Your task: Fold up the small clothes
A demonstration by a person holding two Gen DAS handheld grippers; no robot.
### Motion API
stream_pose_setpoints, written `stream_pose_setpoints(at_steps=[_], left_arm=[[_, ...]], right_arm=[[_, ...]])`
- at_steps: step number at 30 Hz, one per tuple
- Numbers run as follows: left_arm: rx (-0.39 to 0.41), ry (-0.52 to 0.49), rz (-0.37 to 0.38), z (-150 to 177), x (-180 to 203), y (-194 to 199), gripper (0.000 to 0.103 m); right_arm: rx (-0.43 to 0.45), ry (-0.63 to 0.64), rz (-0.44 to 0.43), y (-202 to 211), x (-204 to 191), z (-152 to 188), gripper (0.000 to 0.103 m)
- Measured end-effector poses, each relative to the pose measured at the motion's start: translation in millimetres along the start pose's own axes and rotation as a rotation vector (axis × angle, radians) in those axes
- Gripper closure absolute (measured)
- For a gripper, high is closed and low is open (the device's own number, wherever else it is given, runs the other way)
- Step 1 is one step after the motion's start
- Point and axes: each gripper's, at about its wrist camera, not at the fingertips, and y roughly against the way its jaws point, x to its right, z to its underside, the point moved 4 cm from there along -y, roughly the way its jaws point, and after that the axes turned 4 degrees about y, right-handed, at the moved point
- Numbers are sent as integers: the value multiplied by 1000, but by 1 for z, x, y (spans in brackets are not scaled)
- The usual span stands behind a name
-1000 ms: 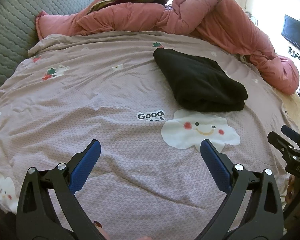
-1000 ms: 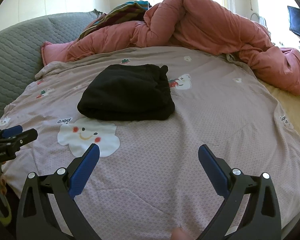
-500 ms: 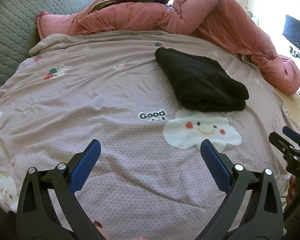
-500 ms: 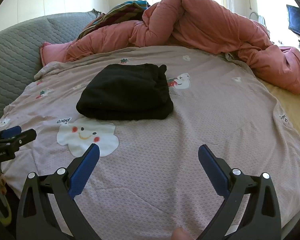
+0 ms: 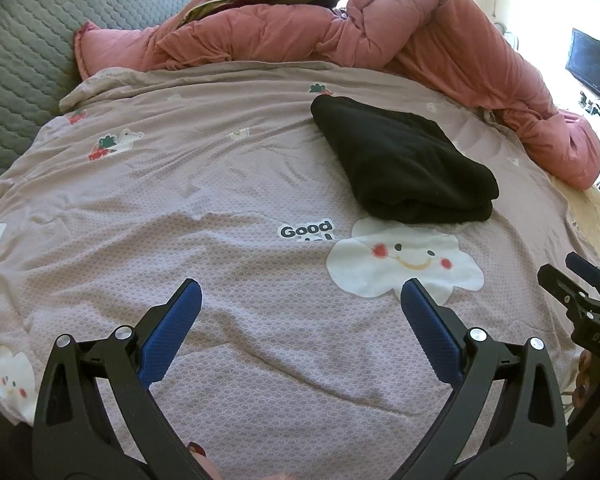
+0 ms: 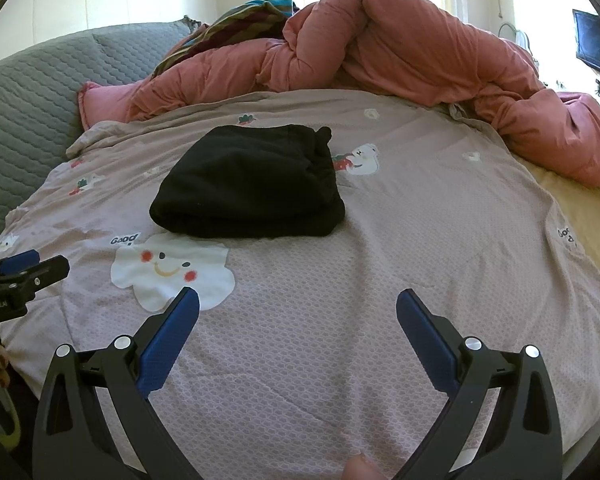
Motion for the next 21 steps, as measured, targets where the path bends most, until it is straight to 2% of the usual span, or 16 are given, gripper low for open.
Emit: stream_pose_setpoints(at_steps=[14,21], left_arm=[[-7,-4,-13,1,2,-2,10],[-18,0,-4,2,2,-4,10]], right_arm=[[5,3,10,1,2,-1,5],[10,-5,47,2,9,-3,5]])
